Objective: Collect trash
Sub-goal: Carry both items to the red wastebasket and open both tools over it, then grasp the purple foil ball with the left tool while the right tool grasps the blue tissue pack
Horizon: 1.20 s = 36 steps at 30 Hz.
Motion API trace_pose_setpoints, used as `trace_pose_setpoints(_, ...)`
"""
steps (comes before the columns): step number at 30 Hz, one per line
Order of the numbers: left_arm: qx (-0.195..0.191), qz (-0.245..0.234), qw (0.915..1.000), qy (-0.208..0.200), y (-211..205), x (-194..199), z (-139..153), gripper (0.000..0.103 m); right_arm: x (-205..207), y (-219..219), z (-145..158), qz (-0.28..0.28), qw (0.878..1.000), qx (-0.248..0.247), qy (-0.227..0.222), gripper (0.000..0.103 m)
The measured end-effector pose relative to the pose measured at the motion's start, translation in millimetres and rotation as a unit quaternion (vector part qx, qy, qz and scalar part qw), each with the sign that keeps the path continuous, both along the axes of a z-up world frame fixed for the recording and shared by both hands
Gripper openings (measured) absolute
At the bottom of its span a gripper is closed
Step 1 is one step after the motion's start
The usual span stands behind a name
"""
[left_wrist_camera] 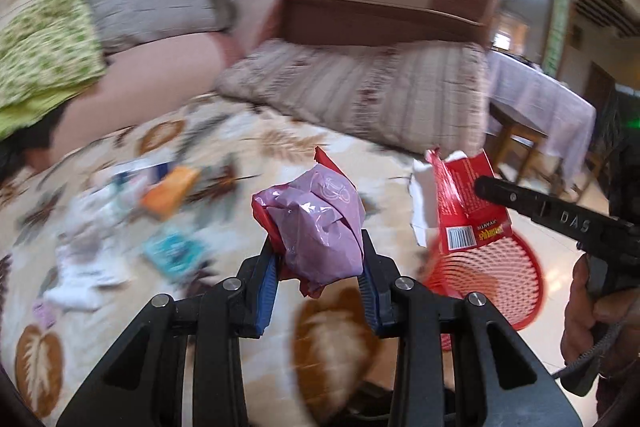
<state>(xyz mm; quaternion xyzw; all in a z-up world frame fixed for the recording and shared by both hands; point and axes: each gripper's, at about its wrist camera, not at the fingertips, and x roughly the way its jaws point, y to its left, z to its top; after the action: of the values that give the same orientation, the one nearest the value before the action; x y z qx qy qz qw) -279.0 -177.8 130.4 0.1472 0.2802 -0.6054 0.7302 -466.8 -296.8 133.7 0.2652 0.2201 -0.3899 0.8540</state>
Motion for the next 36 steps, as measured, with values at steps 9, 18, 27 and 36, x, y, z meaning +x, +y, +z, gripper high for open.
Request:
trace_pose_setpoints(9, 0.037, -0.119, 0.9906, 0.057, -77.1, -84.6, -6.3, 0.036, -94.1, -37.8, -33.0, -0.102, 0.993, 0.047, 0.028, 0.017)
trace_pose_setpoints(18, 0.071, -0.148, 0.9838, 0.071, -111.2, -115.1, -29.8, 0.058, -120.4, -49.4, -37.0, -0.133, 0.989, 0.052, 0.039, 0.046)
trace_pose_setpoints(27, 0.056, -0.077, 0.9901, 0.103, -77.6, -59.0, -23.4, 0.063, -82.1, -40.2, -32.7, -0.087, 0.994, 0.061, 0.03, 0.054)
trace_pose_setpoints(36, 0.067, 0.067, 0.9919, 0.085, -3.8, 32.9, -27.5, 0.066, 12.3, -19.7, -32.1, 0.045, 0.996, 0.078, 0.023, 0.06)
